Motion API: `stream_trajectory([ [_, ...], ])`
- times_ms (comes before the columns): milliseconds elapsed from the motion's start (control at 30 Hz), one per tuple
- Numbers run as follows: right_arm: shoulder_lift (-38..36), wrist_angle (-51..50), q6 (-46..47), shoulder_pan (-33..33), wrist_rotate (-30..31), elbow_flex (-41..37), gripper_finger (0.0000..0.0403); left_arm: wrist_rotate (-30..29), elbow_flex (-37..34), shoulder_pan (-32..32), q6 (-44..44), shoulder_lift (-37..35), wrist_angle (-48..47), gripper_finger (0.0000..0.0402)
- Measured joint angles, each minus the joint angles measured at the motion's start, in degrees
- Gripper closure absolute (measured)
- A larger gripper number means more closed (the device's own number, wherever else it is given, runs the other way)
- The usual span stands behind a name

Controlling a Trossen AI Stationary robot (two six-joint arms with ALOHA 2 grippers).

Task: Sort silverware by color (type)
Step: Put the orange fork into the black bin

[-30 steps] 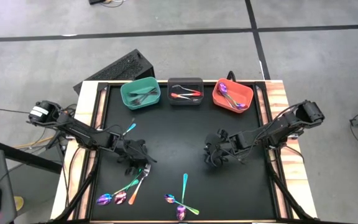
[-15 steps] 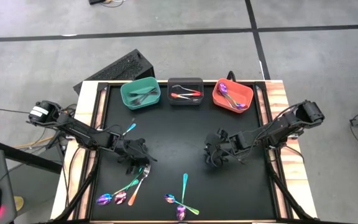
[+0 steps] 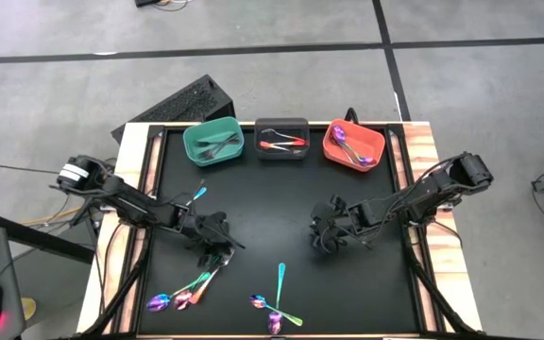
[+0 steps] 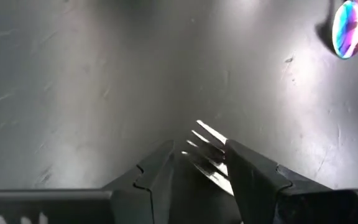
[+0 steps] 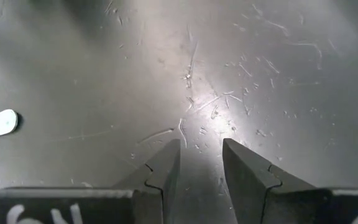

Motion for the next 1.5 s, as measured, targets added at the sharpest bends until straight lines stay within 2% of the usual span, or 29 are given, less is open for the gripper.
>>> stream_trajectory([
  [133, 0.0, 0.02, 0.31, 0.25, -1.36, 0.0, 0.0265, 1.48, 0.75, -0.11, 1.45, 1.8, 0.43, 0.0293],
  [333, 0.0, 0.2, 0.31, 0.24, -1.39, 0.0, 0.0265, 7.77, 0.75, 0.57, 3.24, 1.13, 0.86, 0.0386],
  [400, 0.0, 0.3, 0.31, 0.02, -1.39, 0.0, 0.0265, 6.76, 0.7, 1.16, 3.42, 0.78, 1.49, 0.0393],
  [433, 0.0, 0.56, 0.32, -0.13, -1.39, 0.0, 0.0265, 4.4, 0.65, 1.41, 3.74, 0.48, 2.04, 0.0393],
  [533, 0.0, 2.72, 0.31, -0.18, -1.14, 0.0, 0.0265, -7.49, 0.55, 2.39, 4.09, -0.83, 2.9, 0.0398],
  [667, 0.0, 10.35, -0.14, -0.18, 1.85, 0.0, 0.0265, -22.91, 1.71, 4.3, 5.84, -3.88, 4.09, 0.0401],
  [767, 0.0, 20.23, -3.61, -0.52, 5.32, 0.0, 0.0265, -34.01, 3.59, 5.82, 9.39, -5.5, 10.09, 0.0401],
  [833, 0.0, 26.99, -7.53, -1.44, 5.93, 0.0, 0.0265, -38.02, 4.63, 6.98, 13.4, -5.82, 18.09, 0.0401],
  [967, 0.0, 37.4, -14.58, -4.18, 5.89, 0.0, 0.026, -36.14, 5.63, 8.2, 20.89, -5.74, 37.2, 0.0401],
  [1067, 0.0, 41.69, -17.71, -6.38, 5.61, 0.0, 0.0249, -33.06, 5.71, 8.35, 25.16, -5.56, 44.66, 0.0401],
  [1167, 0.0, 46.71, -19.97, -8.31, 3.88, 0.0, 0.0234, -32.19, 5.71, 8.35, 27.12, -5.56, 47.5, 0.0401],
  [1300, 0.0, 55.15, -22.21, -9.97, -2.96, 0.0, 0.0211, -30.35, 5.71, 8.37, 28.02, -5.56, 47.9, 0.0401],
  [1500, 0.0, 57.83, -23.74, -10.75, -4.15, 0.0, 0.0195, -26.91, 5.71, 8.35, 31.0, -5.56, 51.06, 0.0401],
])
